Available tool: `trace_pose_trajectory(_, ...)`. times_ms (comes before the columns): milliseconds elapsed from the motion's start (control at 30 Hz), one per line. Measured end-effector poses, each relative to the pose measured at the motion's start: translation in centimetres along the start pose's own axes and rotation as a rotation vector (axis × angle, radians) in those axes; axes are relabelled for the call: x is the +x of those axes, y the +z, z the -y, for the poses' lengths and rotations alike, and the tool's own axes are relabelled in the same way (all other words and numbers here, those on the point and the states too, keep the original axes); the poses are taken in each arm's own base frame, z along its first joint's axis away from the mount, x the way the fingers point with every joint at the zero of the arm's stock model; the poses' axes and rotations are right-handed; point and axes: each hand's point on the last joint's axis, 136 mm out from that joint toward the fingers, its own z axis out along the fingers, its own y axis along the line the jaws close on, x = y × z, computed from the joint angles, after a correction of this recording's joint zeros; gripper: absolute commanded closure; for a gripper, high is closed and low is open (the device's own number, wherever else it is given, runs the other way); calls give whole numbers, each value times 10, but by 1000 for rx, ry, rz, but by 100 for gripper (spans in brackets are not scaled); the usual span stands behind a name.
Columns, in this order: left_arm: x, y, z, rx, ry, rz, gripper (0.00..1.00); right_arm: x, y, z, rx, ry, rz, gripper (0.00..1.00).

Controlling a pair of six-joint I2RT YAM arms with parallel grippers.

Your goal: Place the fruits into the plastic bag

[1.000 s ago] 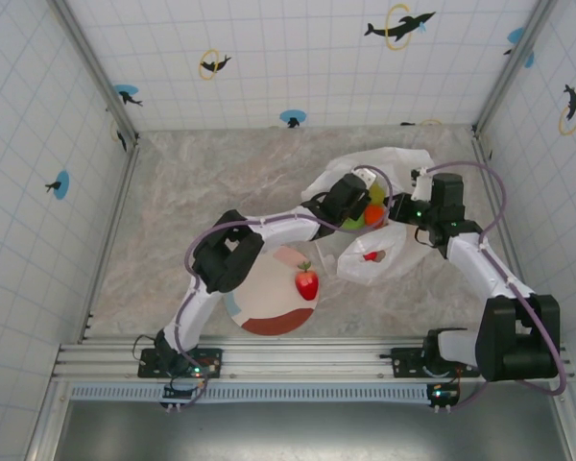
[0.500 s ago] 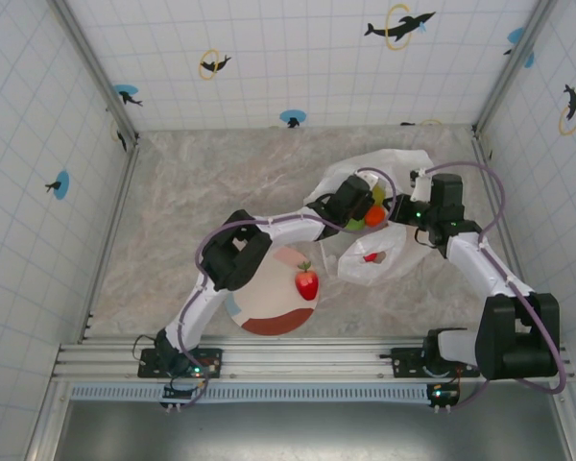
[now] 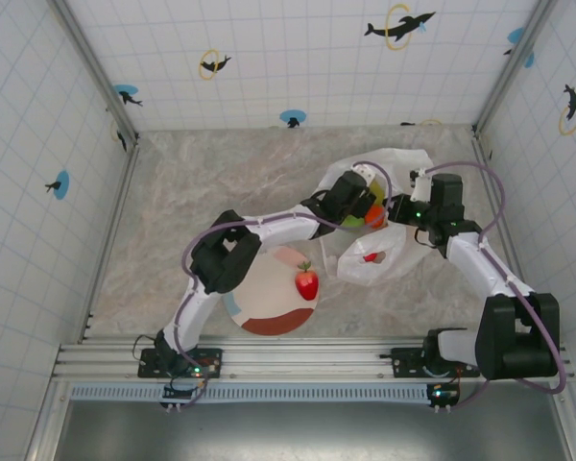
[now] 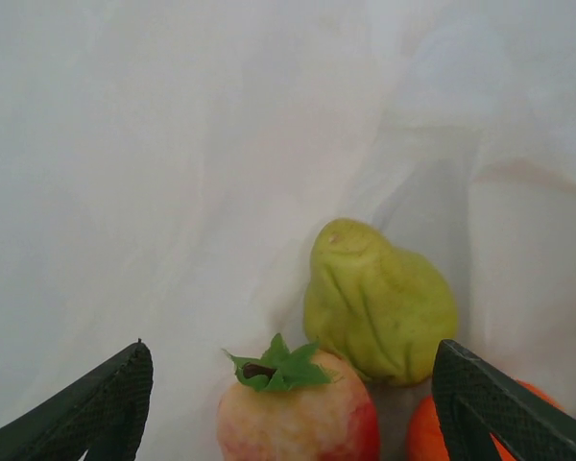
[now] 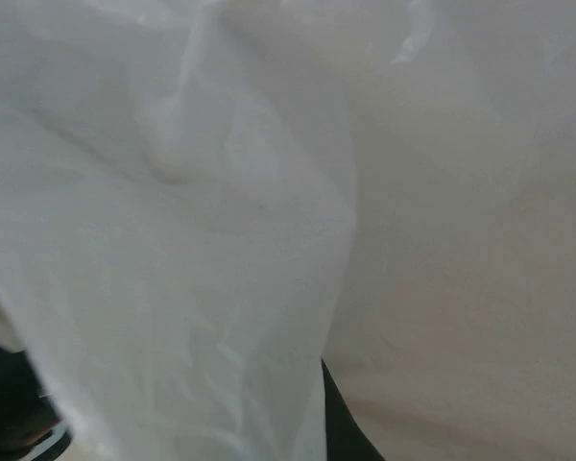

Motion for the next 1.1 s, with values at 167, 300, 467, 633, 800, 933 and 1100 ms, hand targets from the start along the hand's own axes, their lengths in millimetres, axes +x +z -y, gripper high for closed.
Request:
trace_pose_trajectory(167,0,-23,14,110,-70,-5,23,0,0,0,-3,1,-2,100)
trace_pose_trajectory(300,12,-41,26,207,-111,-36,23,0,1,-1,-6,0,-3,100)
trace_pose_trajectory(467,34,-66,33,285,-144,-86,23,1,1,0,-6,1,-4,100)
trace_pose_trajectory(633,42,-97,34,333,-152,-100,24,1,1,-1,-9,1,-5,100)
trace_pose_trajectory(800,41,-132,30,360,-158,-90,23,1,1,-1,-9,0,-6,100)
trace_pose_trajectory(933,53,-159,26,376,-176,-104,23,1,1,-1,-10,-3,-7,100)
trace_pose_trajectory(1100,92,-182,17,352,-212,-196,21,2,2,0,-10,-3,-10,100)
